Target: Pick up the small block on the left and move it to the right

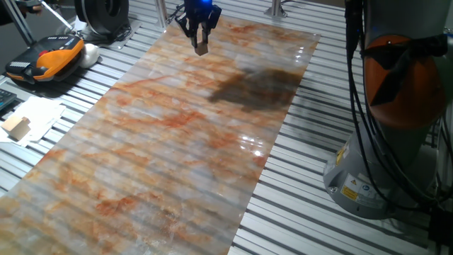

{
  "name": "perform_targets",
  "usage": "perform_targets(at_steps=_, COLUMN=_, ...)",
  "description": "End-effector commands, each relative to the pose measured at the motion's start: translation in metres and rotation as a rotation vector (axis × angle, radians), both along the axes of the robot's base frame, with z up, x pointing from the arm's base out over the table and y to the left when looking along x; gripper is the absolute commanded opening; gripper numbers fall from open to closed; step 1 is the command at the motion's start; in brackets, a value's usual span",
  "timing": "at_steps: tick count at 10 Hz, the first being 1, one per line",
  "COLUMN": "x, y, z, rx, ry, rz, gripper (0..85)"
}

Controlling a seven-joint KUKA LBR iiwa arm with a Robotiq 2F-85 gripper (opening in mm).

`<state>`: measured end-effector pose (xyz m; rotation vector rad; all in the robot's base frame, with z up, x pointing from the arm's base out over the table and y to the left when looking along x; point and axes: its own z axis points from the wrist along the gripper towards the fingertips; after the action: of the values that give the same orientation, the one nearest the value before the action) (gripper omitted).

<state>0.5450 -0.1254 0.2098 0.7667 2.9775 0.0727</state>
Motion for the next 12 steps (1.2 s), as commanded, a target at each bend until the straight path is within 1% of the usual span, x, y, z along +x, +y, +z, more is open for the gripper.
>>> perform_targets(at_steps=1, x=-0.0004, y=0.0004, z=0.0001, rx=-0.003, ry=0.000, rz=0.000, gripper=0.0)
perform_targets(at_steps=2, x=-0.0004, y=0.0004, z=0.0001, rx=-0.011, ry=-0.002, rz=-0.001, gripper=0.0)
perform_targets(at_steps=3, x=-0.0004, y=0.0004, z=0.0001, rx=-0.013, ry=-0.004, rz=-0.001, gripper=0.0)
perform_targets(at_steps=4, x=-0.0004, y=0.0004, z=0.0001, rx=-0.023, ry=-0.007, rz=0.007, gripper=0.0)
perform_targets(at_steps=5, x=-0.0004, y=0.0004, z=0.0001, rx=-0.046, ry=-0.012, rz=0.017, gripper=0.0)
perform_targets(at_steps=6, x=-0.0004, y=0.0004, z=0.0001, rx=-0.052, ry=-0.004, rz=0.048, gripper=0.0)
perform_targets(at_steps=7, x=-0.0004, y=0.0004, z=0.0001, rx=-0.067, ry=0.006, rz=0.085, gripper=0.0)
perform_targets(at_steps=8, x=-0.0004, y=0.0004, z=0.0001, rx=-0.076, ry=0.012, rz=0.113, gripper=0.0)
perform_targets(at_steps=9, x=-0.0004, y=0.0004, z=0.0001, rx=-0.080, ry=0.014, rz=0.156, gripper=0.0)
perform_targets(at_steps=10, x=-0.0004, y=0.0004, z=0.0001, rx=-0.072, ry=0.011, rz=0.197, gripper=0.0)
perform_targets(at_steps=12, x=-0.0004, y=0.0004, z=0.0001, rx=-0.044, ry=0.002, rz=0.260, gripper=0.0)
